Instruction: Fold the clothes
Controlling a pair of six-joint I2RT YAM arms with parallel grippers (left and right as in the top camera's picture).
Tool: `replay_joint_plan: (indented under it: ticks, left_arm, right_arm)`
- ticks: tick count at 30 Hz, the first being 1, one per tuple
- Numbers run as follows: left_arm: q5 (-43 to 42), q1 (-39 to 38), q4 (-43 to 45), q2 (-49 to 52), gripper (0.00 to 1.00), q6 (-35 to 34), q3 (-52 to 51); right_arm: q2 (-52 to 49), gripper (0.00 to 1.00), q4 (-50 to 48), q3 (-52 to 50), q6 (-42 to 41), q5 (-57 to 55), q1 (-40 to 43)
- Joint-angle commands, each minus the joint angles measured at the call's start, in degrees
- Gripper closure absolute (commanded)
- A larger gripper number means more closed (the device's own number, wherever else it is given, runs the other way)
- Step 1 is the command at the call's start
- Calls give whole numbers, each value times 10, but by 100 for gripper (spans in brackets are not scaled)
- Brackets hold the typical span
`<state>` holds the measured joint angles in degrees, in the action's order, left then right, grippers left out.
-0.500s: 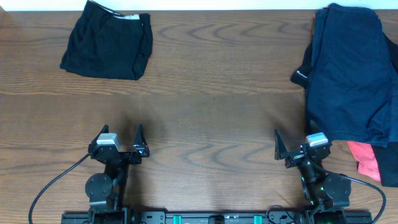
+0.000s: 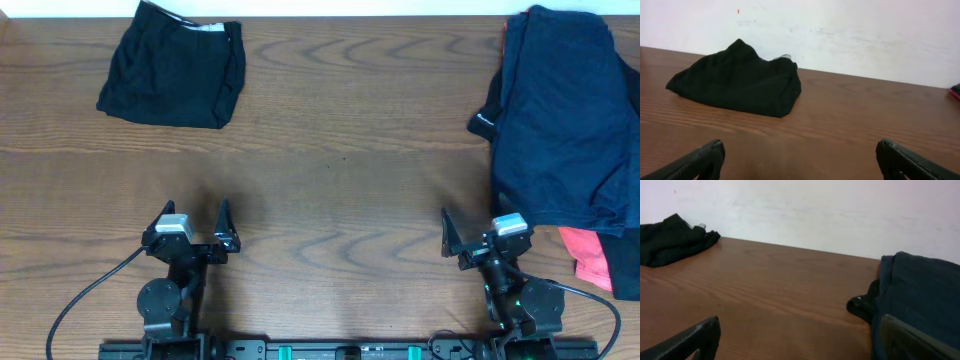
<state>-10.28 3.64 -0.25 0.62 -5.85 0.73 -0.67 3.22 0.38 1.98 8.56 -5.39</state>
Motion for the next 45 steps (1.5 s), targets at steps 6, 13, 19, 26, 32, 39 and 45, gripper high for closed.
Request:
replay_joint_plan:
  ticks: [6, 13, 19, 26, 32, 39, 45]
  left_arm:
    - [-9, -2, -25, -6, 2, -3, -5]
    - [-9, -2, -26, -5, 2, -3, -5]
    - [-9, -2, -26, -4, 2, -3, -5]
    - [-9, -2, -27, -4, 2, -3, -5]
    - [-9, -2, -27, -4, 2, -3, -5]
    - [-9, -2, -27, -4, 2, -3, -5]
    - [-9, -2, -27, -4, 2, -3, -5]
  right_arm:
    - [3, 1, 3, -1, 7, 5, 5]
    - [3, 1, 3, -1, 7, 5, 5]
    - [3, 1, 3, -1, 7, 5, 5]
    - [3, 1, 3, -1, 7, 5, 5]
    - [3, 1, 3, -1, 7, 5, 5]
    - [3, 1, -1, -1, 10, 2, 5]
    - [3, 1, -5, -1, 28, -22, 5]
